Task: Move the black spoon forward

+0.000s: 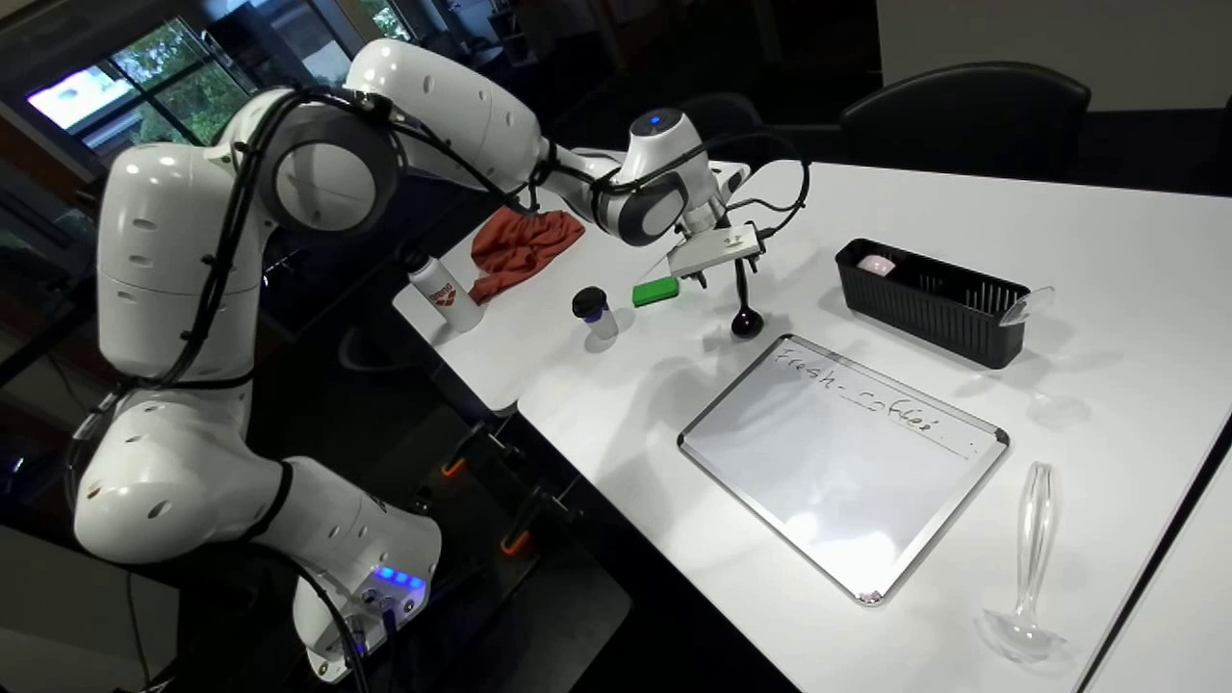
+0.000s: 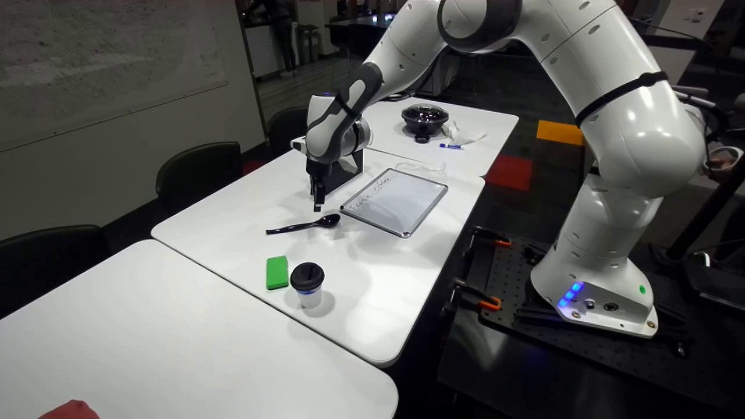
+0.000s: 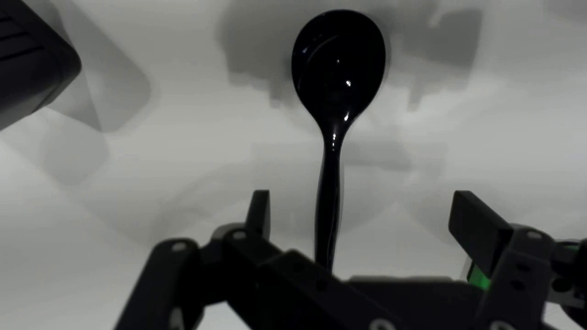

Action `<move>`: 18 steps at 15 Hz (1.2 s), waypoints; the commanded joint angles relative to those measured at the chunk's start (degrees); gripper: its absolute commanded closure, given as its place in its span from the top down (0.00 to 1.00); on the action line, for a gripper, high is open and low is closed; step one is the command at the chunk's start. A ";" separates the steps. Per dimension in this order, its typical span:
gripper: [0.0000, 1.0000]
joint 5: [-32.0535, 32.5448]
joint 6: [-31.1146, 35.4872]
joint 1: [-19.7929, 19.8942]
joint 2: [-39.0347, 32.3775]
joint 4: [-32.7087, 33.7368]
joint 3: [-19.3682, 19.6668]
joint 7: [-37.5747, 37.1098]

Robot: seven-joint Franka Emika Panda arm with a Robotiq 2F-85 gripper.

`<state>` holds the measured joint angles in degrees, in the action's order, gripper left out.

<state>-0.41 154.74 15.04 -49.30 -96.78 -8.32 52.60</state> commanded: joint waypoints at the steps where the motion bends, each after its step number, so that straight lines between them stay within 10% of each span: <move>1: 1.00 2.80 -1.27 -1.71 -4.21 5.14 2.10 -1.58; 14: 1.00 6.93 -0.98 -5.18 -12.83 14.26 4.68 -4.10; 15: 0.80 7.18 -1.03 -5.51 -13.29 14.77 4.90 -4.17; 18: 0.58 8.20 -1.27 -6.03 -14.37 16.05 5.07 -4.96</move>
<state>6.12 154.69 10.33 -62.17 -83.59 -4.34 50.00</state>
